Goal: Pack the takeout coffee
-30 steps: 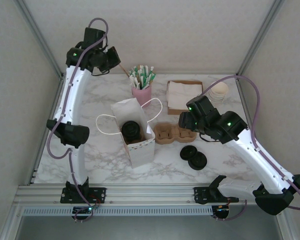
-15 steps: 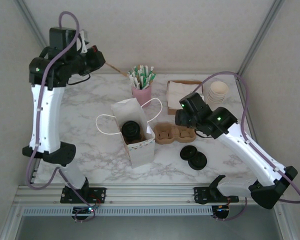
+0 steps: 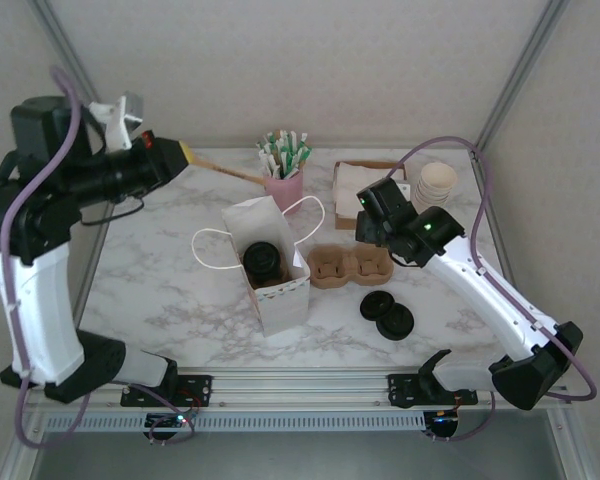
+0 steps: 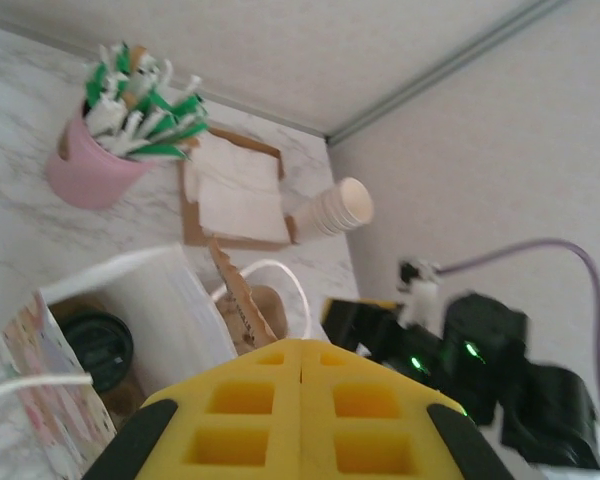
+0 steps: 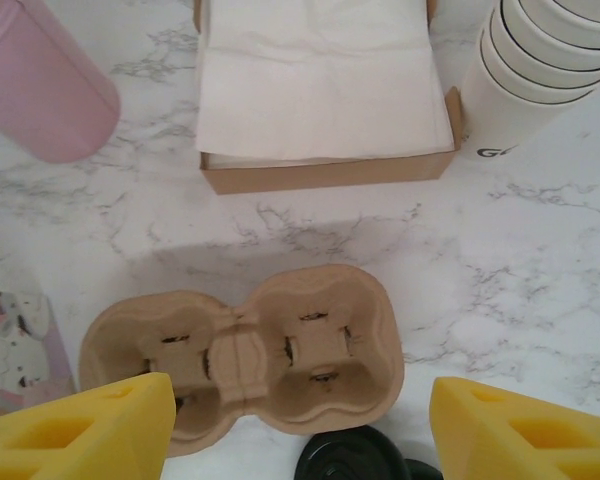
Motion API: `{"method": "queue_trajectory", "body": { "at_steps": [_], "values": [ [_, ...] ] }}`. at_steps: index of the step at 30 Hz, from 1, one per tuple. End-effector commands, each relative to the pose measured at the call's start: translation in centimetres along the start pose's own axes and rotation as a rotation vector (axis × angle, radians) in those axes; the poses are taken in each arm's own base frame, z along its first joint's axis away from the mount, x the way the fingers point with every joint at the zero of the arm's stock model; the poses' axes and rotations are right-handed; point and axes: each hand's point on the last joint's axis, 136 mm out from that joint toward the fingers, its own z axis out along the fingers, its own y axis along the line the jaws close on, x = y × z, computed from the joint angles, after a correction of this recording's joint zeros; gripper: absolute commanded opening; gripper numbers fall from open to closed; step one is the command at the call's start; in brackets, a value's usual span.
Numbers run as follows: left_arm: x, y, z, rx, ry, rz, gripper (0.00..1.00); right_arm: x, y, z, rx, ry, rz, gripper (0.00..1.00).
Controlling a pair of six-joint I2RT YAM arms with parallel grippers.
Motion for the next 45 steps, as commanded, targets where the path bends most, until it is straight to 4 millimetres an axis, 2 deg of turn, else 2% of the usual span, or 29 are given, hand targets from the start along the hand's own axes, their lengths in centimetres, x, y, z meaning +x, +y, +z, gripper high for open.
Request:
{"method": "queue_trajectory", "body": {
  "at_steps": [1,6,12,15,20,25,29,40,45],
  "values": [
    [3.1,-0.1,-1.5,0.033,0.090,-0.087,0.00,-0.4,-1.4,0.7,0.061,-0.024,-0.002,0.70],
    [6.3,1.8,-2.4,-0.026,0.169,-0.137,0.00,-1.4,-1.8,0.4,0.054,-0.059,0.029,0.72],
    [8.5,3.7,-1.1,-0.090,0.261,-0.175,0.00,-2.4,-1.6,0.3,0.051,-0.071,0.030,0.72],
    [9.0,4.7,0.1,-0.131,0.299,-0.174,0.00,-2.5,-1.5,0.2,0.054,-0.070,0.035,0.73],
    [9.6,5.3,3.4,-0.167,0.350,-0.149,0.00,-2.6,-1.9,-0.3,0.060,-0.081,0.051,0.73],
    [10.5,5.0,6.8,-0.179,0.413,-0.102,0.00,-2.6,-2.6,-1.2,0.064,-0.092,0.064,0.73],
    [11.2,4.8,8.9,-0.199,0.448,-0.062,0.00,-2.3,-3.0,-1.7,0.063,-0.098,0.084,0.73],
    [14.4,6.4,12.6,-0.325,0.560,0.067,0.00,-2.9,-3.6,-3.4,0.040,-0.139,0.100,0.74],
    [14.9,6.6,13.4,-0.340,0.571,0.092,0.00,-3.0,-3.8,-3.6,0.042,-0.147,0.102,0.74]
  ]
}}
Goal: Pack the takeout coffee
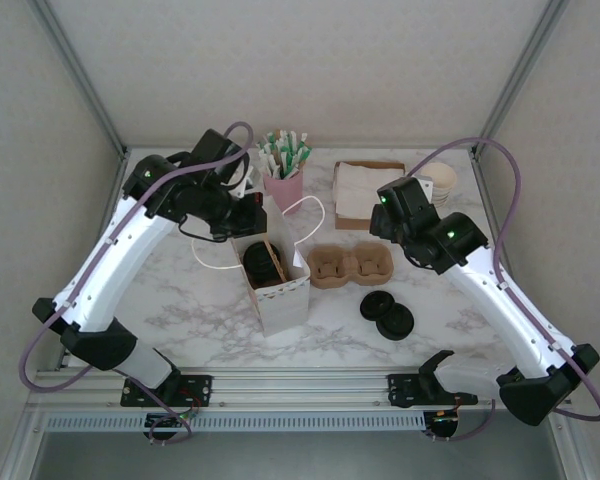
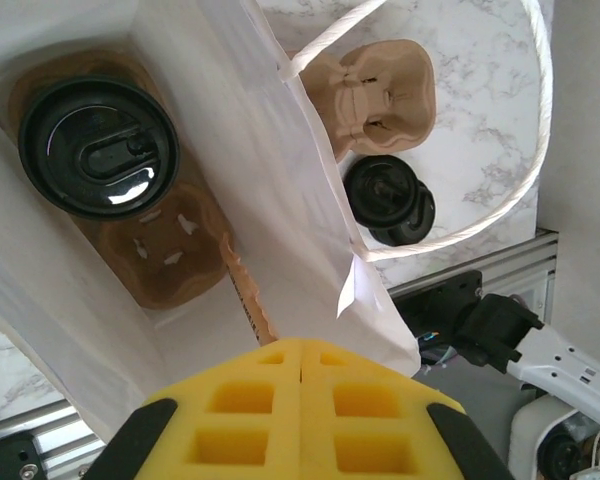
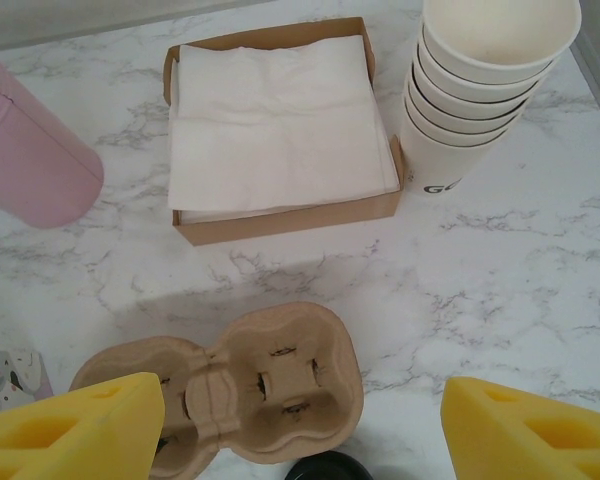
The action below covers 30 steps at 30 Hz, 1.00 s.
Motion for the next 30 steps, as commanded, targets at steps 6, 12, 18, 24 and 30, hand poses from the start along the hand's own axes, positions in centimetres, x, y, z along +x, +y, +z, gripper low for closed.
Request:
{"method": "queue_trajectory", "body": {
  "at_steps": [6,12,18,24,30],
  "values": [
    [0.4,1.0,1.7,-0.099,0.013,0.063,0.00,-1.0,-1.2,-1.0,0.031,-0.044,0.019,0.75],
    [0.6,1.2,2.7,-0.117,0.035,0.062,0.00,-0.8,-1.7,-1.3,0.039,-0.049,0.014,0.75],
    [0.7,1.4,2.8,-0.128,0.040,0.069,0.00,-0.6,-1.9,-1.3,0.043,-0.049,0.017,0.75],
    [0.6,1.6,2.7,-0.133,0.031,0.071,0.02,-0.6,-1.9,-1.2,0.043,-0.050,0.024,0.76],
    [0.2,1.4,2.0,-0.134,0.002,0.081,0.58,-0.5,-1.8,-1.1,0.038,-0.045,0.030,0.76]
  ]
}}
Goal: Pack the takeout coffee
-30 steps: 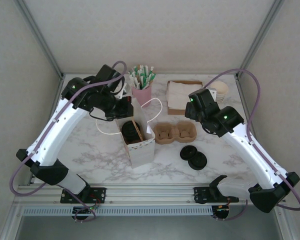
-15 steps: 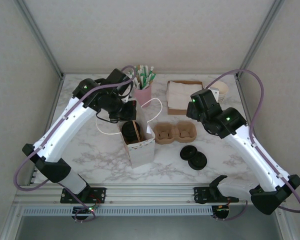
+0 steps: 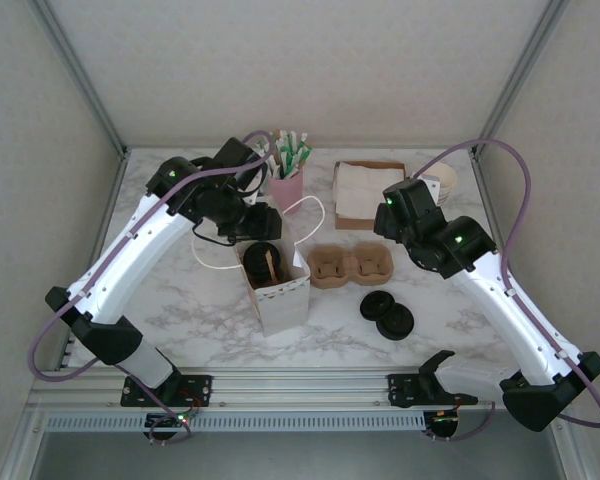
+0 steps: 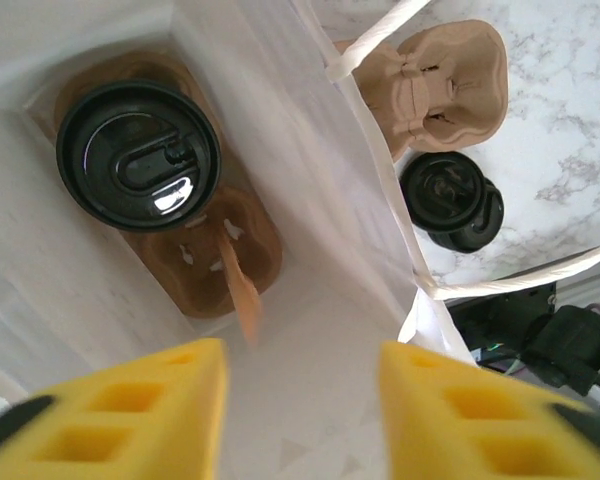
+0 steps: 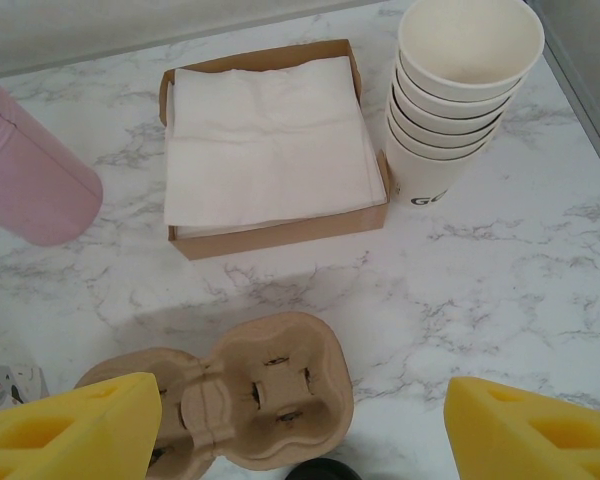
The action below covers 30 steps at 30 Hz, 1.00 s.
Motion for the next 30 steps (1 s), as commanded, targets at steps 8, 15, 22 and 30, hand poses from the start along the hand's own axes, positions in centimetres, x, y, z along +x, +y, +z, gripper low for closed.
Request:
{"method": "queue_trajectory", "body": {
  "at_steps": [8,15,22,30],
  "values": [
    [-3.2,-1.1,-5.9,0.061,-0.267,0.049,0.73,0.2,1.8,1.8,-0.041,0.070,-0.031,0.70],
    [-5.1,1.3,-9.5,0.019,-0.451,-0.023,0.78,-0.1,3.2,7.9,-0.066,0.153,-0.002,0.73],
    [-6.0,8.0,-12.2,-0.056,-0.618,-0.327,0.83,-0.8,2.9,15.8,0.004,0.206,0.051,0.80],
    [-4.4,12.8,-11.2,-0.070,-0.659,-0.534,0.83,-1.2,4.3,22.5,0.035,0.264,0.059,0.78]
  ]
}}
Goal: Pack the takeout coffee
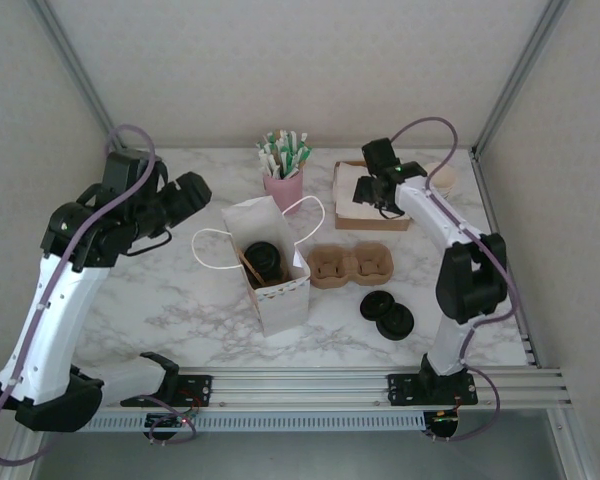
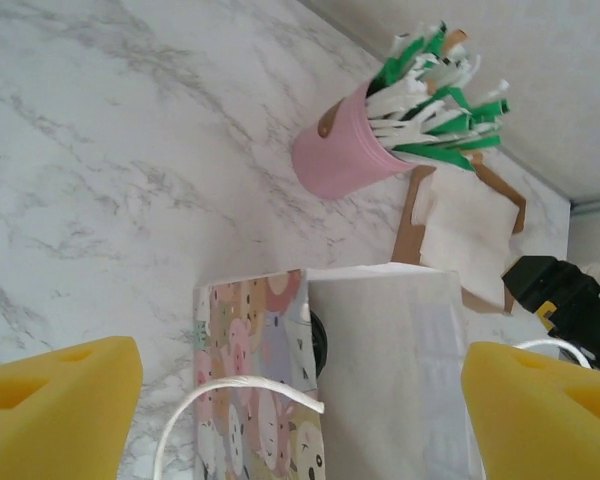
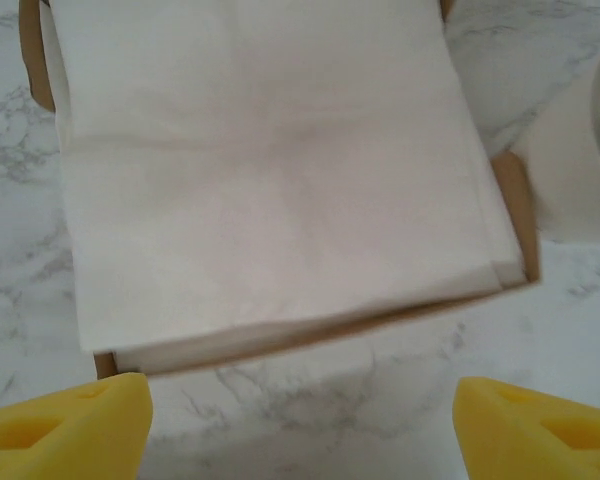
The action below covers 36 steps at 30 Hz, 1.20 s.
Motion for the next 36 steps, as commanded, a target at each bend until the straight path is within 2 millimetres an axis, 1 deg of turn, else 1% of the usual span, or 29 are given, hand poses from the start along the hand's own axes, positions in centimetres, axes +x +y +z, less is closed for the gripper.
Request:
{"method": "queue_trajectory", "body": {
  "at_steps": [1,4,7,9,12,15,18,21,23,26,28,31,33,34,35,36],
  "values": [
    [-0.8,1.3,0.1,-0.026,-0.058,-0.091,0.83,-2.0,1.4,1.2,-0.022,-0.025,0.008,0.77],
    [-0.9,2.7,0.4,-0.062,-0.082,-0.129,0.83,-2.7,1.9,3.3,-0.001,-0.015,0.010,0.75],
    [-1.2,2.7,0.5,-0.051,-0.099,-0.145,0.83,-3.2,1.9,5.7,0.025,-0.003,0.009,0.73],
    [-1.6,2.7,0.3,-0.052,-0.109,-0.141,0.83,-3.5,1.9,6.8,0.034,-0.005,0.009,0.73],
    [-2.1,2.8,0.2,-0.069,-0.111,-0.129,0.84,-3.9,1.5,8.7,0.056,0.006,0.017,0.73],
    [-2.4,2.9,0.2,-0.080,-0.109,-0.120,0.84,-3.8,1.1,10.4,0.068,0.017,0.013,0.73],
    [-2.5,3.0,0.4,-0.085,-0.102,-0.126,0.84,-3.5,1.3,11.8,0.059,0.034,0.004,0.71],
    [-2.5,3.1,0.8,-0.086,-0.090,-0.137,0.84,-3.2,1.6,12.9,0.053,0.049,-0.007,0.66],
    [-2.5,2.9,1.2,-0.081,-0.077,-0.139,0.84,-3.3,1.8,13.1,0.047,0.047,-0.005,0.60],
    [-2.7,2.6,1.4,-0.076,-0.068,-0.128,0.84,-3.7,1.9,12.9,0.040,0.034,0.000,0.45],
    [-3.0,2.6,1.3,-0.083,-0.072,-0.121,0.84,-4.2,2.1,12.2,0.031,0.022,0.002,0.36],
    [-3.2,2.4,1.4,-0.076,-0.069,-0.115,0.84,-5.3,2.3,10.7,0.011,-0.011,0.011,0.15],
    [-3.2,2.1,1.5,-0.065,-0.061,-0.109,0.84,-6.2,2.5,9.4,-0.002,-0.035,0.015,0.08],
    [-3.1,2.0,1.6,-0.060,-0.056,-0.106,0.84,-6.8,2.6,8.5,-0.009,-0.051,0.019,0.02],
    [-3.2,1.9,1.6,-0.057,-0.055,-0.104,0.84,-7.4,2.6,7.4,-0.018,-0.068,0.023,0.00],
    [-3.2,1.9,1.6,-0.057,-0.055,-0.103,0.84,-7.9,2.6,6.4,-0.027,-0.085,0.027,0.00]
  ]
}}
